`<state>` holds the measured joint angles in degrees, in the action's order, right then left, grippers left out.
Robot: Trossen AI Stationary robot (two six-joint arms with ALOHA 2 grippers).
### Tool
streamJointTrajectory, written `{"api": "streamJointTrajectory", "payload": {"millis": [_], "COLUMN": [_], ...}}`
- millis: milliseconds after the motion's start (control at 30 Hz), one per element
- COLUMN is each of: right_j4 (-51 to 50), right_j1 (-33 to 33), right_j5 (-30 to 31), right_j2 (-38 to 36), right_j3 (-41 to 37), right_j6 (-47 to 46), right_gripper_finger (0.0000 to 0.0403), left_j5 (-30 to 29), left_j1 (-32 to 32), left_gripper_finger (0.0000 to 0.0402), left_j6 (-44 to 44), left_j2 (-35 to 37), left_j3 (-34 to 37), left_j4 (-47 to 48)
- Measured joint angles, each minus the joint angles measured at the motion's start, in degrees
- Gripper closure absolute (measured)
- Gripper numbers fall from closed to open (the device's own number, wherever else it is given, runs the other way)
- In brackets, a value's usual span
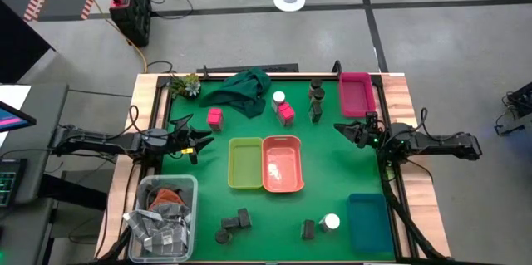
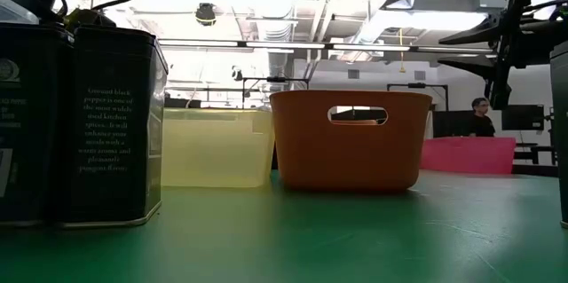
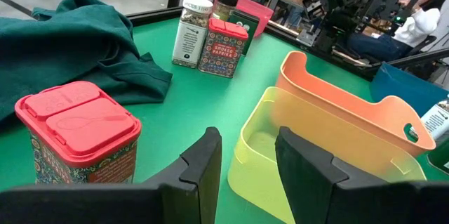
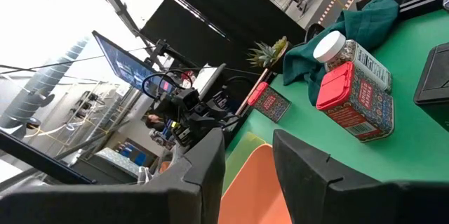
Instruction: Sort spices by type
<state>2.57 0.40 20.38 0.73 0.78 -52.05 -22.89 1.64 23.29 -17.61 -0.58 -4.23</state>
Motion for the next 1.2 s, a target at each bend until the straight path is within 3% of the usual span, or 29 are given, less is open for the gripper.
{"api": "streamJointTrajectory", "payload": {"millis": [500,700,833,933,1200], "right_j4": [0.0,0.3,3.4,9.6,19.5], "right_j1": [0.0,0.0,-1.4,-3.9,-8.6], "right_j5": [0.0,0.4,9.2,12.8,3.8], "right_j2": [0.0,0.0,0.0,0.0,0.4], "right_j3": [0.0,0.0,-0.2,-0.2,0.1], "right_j6": [0.0,0.0,-1.1,0.5,5.4], "right_gripper_finger": [0.0252,0.0252,0.0252,0.0252,0.0252], "left_j5": [-0.1,-7.3,-7.4,-7.3,-7.3], "left_j1": [0.0,-0.1,-0.1,-0.1,-0.1], "left_gripper_finger": [0.0275,0.0275,0.0275,0.0275,0.0275], "left_j6": [-0.1,-14.7,-18.2,-11.0,29.9], "left_j2": [0.0,0.0,0.0,0.0,0.0], "left_j3": [0.0,-0.1,-0.1,-0.2,-1.8], "left_j4": [0.0,-0.8,-0.9,-2.5,-6.6]}}
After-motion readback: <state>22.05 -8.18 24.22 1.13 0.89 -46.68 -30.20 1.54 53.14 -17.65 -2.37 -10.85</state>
